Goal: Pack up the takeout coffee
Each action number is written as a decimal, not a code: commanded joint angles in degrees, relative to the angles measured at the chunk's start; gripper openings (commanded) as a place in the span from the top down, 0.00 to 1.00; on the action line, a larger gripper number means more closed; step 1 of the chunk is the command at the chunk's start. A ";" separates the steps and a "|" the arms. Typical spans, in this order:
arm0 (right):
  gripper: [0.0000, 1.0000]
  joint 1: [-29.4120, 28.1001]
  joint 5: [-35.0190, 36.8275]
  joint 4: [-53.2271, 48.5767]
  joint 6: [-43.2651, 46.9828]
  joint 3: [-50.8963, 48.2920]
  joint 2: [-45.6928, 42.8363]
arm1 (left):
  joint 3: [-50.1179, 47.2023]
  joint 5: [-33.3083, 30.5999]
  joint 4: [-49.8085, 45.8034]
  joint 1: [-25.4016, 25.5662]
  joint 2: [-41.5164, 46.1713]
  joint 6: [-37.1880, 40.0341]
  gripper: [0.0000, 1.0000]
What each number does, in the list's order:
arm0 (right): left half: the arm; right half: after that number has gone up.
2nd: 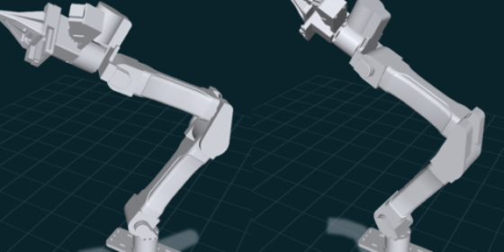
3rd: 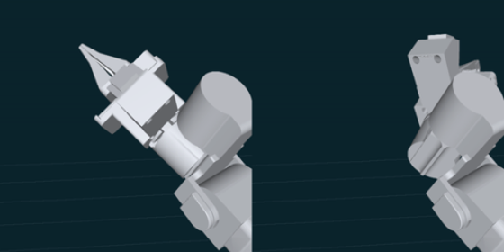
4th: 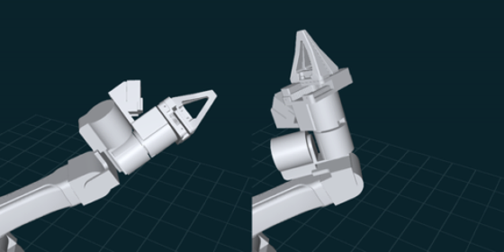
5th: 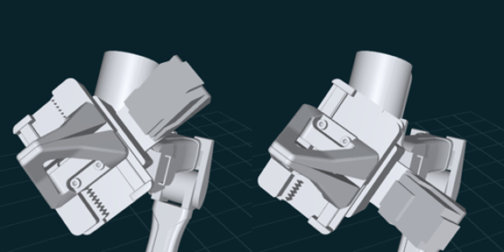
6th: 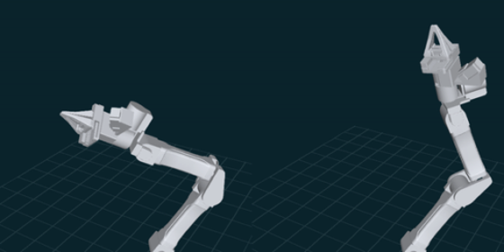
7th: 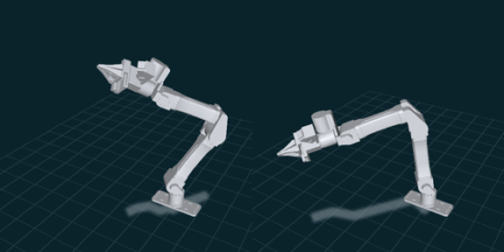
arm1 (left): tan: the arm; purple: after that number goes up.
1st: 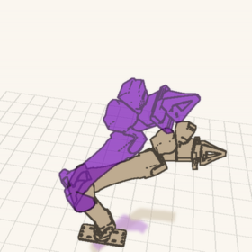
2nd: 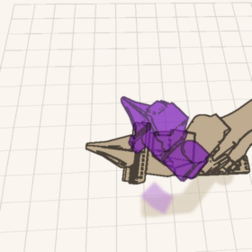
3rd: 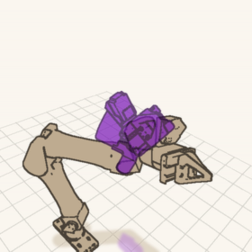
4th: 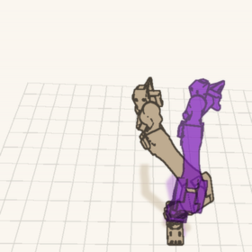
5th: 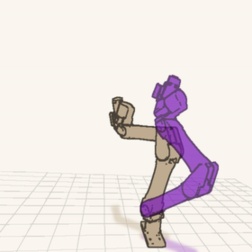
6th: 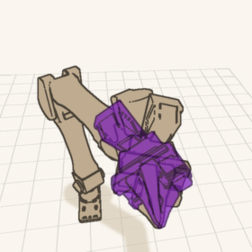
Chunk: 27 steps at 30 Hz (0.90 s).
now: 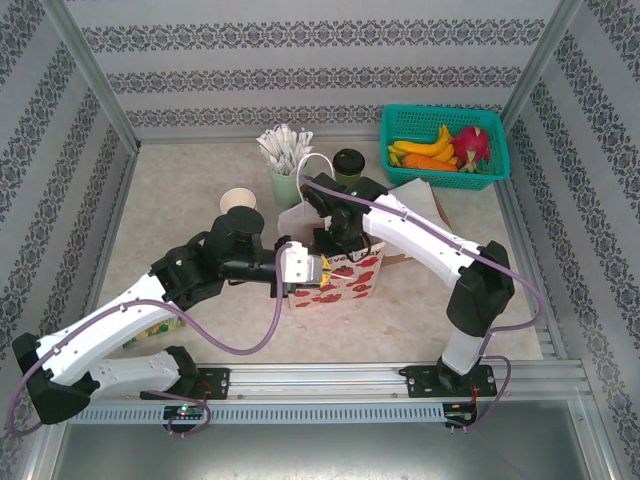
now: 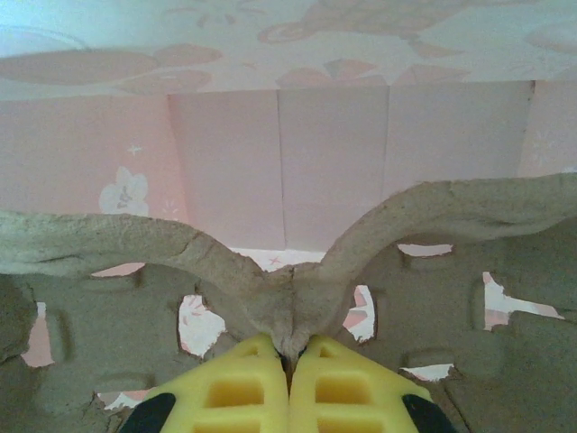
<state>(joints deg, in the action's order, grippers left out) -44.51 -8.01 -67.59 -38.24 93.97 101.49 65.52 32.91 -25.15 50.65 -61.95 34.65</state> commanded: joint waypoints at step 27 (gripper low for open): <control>1.00 -0.60 2.36 6.90 1.32 -5.53 1.79 | -10.75 -21.60 16.66 -0.20 14.81 -20.95 0.14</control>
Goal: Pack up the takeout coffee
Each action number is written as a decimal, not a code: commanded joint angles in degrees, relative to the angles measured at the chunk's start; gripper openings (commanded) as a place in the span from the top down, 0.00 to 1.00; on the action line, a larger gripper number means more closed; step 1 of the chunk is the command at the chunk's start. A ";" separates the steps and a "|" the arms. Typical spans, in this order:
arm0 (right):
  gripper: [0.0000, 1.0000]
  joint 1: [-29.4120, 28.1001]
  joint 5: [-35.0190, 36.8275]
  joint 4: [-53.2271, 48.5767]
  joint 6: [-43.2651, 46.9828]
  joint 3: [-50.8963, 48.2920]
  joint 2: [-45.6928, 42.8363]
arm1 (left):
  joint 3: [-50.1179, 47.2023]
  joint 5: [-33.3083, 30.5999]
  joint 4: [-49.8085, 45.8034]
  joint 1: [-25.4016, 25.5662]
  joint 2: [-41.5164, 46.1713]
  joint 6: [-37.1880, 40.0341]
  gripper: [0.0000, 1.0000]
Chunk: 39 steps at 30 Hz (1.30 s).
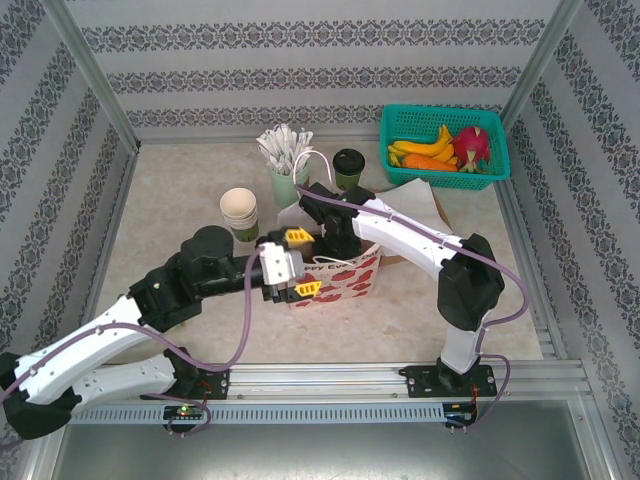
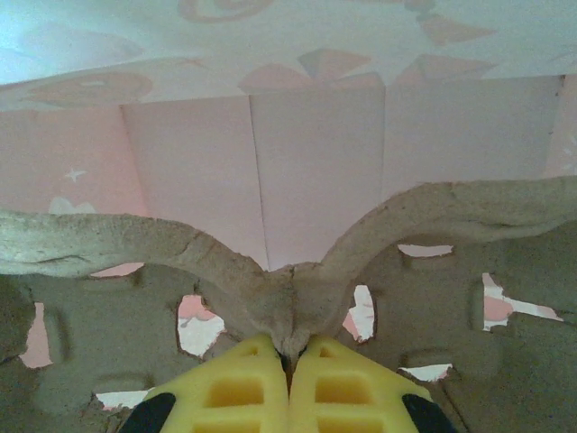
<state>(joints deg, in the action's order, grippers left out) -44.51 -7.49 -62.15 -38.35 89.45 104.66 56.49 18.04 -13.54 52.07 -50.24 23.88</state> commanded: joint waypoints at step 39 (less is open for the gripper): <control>1.00 -1.27 3.41 8.83 1.35 -3.67 0.60 | 16.84 -11.94 -31.28 -15.86 -18.80 -61.89 0.35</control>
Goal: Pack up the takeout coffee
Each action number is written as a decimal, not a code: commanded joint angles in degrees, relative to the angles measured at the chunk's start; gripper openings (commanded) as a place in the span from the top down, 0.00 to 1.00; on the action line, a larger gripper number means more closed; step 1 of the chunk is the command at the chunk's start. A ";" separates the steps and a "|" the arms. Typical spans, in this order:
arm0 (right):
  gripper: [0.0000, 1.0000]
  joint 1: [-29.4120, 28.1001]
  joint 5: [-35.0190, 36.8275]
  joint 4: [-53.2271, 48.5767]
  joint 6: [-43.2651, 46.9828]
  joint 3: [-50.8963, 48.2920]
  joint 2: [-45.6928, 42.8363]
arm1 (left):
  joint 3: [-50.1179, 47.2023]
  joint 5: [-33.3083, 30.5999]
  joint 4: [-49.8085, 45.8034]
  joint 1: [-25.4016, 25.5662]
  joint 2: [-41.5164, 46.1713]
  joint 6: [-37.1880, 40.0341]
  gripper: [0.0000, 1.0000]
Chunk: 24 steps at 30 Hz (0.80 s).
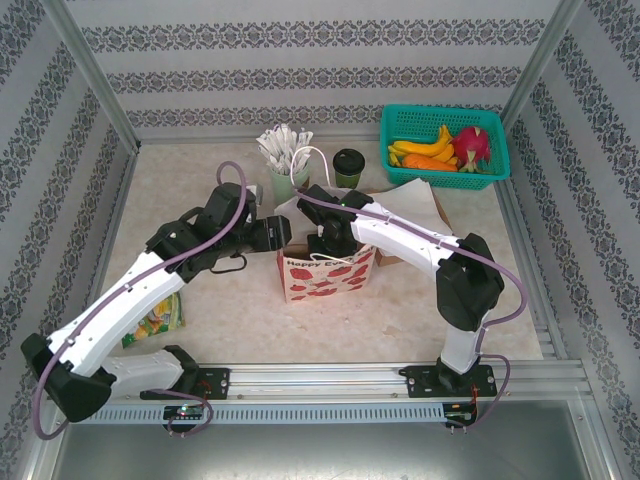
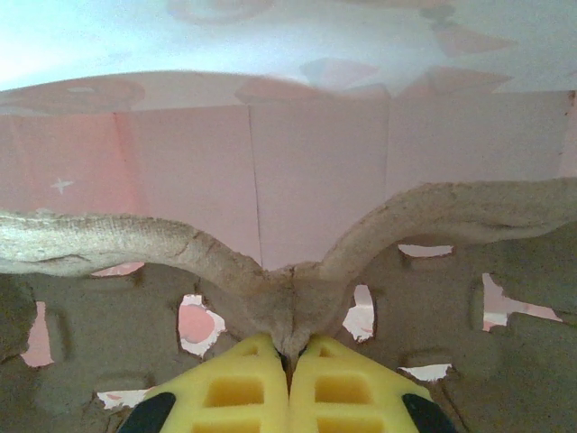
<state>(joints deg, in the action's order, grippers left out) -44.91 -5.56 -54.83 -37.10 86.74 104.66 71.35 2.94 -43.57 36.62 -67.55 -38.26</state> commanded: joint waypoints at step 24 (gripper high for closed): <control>0.97 -2.03 7.75 8.68 -2.95 -6.09 6.03 | 6.92 4.61 -4.50 -1.30 -5.81 0.56 1.00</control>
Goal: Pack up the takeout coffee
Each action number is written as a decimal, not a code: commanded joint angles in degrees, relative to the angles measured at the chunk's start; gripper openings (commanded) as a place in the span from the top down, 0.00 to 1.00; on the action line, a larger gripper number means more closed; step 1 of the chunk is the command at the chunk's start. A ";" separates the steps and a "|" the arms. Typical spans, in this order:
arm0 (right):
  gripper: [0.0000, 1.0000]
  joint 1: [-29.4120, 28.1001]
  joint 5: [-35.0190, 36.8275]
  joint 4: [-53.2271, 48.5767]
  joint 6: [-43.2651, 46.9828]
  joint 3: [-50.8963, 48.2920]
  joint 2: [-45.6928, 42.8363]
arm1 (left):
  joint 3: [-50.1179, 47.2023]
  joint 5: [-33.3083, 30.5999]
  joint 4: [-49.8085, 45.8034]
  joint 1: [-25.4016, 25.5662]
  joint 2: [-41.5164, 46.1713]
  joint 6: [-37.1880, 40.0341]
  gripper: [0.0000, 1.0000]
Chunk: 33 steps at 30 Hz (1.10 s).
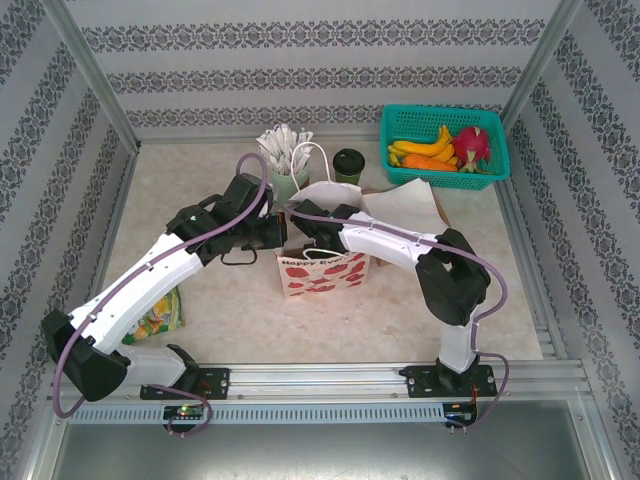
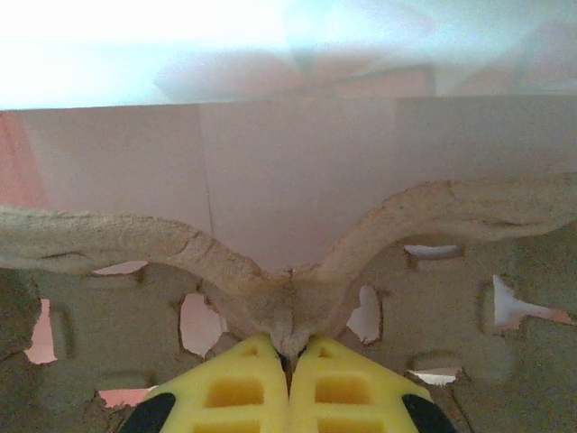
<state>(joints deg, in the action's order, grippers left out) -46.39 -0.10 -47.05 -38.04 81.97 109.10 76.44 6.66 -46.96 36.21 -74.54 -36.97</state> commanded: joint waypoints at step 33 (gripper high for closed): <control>1.00 0.42 -0.58 4.86 10.49 -4.44 -3.40 | 0.28 -1.65 -2.12 -1.93 2.58 4.89 1.00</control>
<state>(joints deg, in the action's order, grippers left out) -46.35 -0.91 -42.81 -29.67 78.61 104.01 76.44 5.78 -47.44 35.11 -73.54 -33.63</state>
